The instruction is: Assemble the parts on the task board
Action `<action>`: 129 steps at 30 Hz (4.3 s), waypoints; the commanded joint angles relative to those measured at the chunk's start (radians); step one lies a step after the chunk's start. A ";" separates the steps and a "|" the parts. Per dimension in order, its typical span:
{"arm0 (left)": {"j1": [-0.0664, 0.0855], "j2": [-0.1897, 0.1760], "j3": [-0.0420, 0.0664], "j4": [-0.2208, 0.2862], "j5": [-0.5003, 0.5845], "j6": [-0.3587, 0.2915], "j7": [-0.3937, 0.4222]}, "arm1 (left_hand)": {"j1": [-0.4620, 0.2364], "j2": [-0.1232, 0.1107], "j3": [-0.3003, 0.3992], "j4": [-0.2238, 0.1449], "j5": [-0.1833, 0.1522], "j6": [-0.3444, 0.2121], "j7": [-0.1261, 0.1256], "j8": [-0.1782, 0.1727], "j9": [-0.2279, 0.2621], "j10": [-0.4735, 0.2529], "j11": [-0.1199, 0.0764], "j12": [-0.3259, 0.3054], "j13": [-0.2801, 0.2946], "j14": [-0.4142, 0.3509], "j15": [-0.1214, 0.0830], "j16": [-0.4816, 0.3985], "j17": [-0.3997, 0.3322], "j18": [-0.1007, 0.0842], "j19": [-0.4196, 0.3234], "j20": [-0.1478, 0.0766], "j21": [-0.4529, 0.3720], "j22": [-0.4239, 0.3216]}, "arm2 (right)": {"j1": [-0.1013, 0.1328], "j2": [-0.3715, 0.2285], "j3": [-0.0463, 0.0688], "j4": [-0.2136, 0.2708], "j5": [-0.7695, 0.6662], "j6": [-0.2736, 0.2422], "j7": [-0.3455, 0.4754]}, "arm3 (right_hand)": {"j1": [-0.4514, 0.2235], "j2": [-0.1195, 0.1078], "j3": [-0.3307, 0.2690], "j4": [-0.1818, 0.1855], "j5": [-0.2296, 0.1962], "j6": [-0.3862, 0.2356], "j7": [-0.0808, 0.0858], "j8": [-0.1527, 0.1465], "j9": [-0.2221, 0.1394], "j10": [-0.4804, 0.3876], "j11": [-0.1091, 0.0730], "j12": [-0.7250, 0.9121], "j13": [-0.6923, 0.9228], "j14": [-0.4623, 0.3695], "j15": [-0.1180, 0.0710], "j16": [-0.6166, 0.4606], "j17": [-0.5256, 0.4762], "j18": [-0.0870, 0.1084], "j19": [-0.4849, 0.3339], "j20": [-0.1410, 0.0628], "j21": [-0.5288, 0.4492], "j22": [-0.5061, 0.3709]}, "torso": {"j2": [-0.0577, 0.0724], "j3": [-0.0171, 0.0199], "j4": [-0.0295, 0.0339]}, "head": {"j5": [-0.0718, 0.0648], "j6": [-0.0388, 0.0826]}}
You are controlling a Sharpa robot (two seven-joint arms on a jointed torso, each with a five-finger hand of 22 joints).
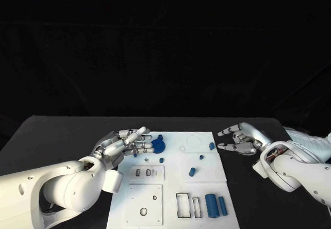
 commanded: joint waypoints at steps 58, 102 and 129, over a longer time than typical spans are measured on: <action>-0.002 0.008 -0.001 -0.006 0.001 0.025 0.003 | 0.007 0.005 0.001 -0.007 0.002 0.003 0.005 -0.004 -0.001 -0.001 0.007 -0.006 -0.001 0.007 -0.001 -0.004 0.001 0.011 0.005 0.002 0.003 -0.002 | -0.027 0.146 0.000 -0.156 -0.092 0.066 -0.041 | 0.003 0.041 0.066 -0.047 -0.064 0.105 -0.016 0.016 0.010 0.011 -0.016 0.021 0.078 0.084 -0.012 0.010 0.159 -0.007 0.060 -0.009 0.006 0.207 | 0.000 0.0033 -0.0002 | 0.007 -0.024; -0.002 0.015 -0.001 -0.044 0.001 0.024 0.009 | 0.010 0.007 0.001 -0.011 0.002 0.004 0.004 -0.006 -0.001 0.000 0.006 -0.006 -0.001 0.007 -0.001 -0.008 0.003 0.011 0.005 0.002 0.002 -0.003 | -0.009 0.227 0.000 0.119 -0.192 0.021 -0.259 | -0.032 0.074 0.093 -0.056 -0.064 0.187 -0.056 0.041 0.032 0.025 -0.051 0.038 0.094 0.085 -0.041 0.012 0.164 -0.009 0.066 -0.037 0.009 0.214 | -0.018 -0.0076 0.0146 | 0.018 -0.037; -0.002 0.011 -0.001 -0.073 0.001 0.022 0.013 | 0.010 0.007 0.001 -0.011 0.002 0.004 0.004 -0.006 -0.001 0.000 0.006 -0.006 -0.001 0.007 -0.001 -0.008 0.003 0.011 0.005 0.002 0.002 -0.003 | -0.088 0.389 -0.031 0.120 -0.410 0.081 -0.377 | -0.040 0.074 0.098 -0.061 -0.051 0.179 -0.052 0.033 0.033 0.019 -0.048 0.025 0.087 0.083 -0.040 0.005 0.152 -0.007 0.059 -0.038 0.004 0.205 | -0.015 -0.0048 0.0117 | 0.050 -0.072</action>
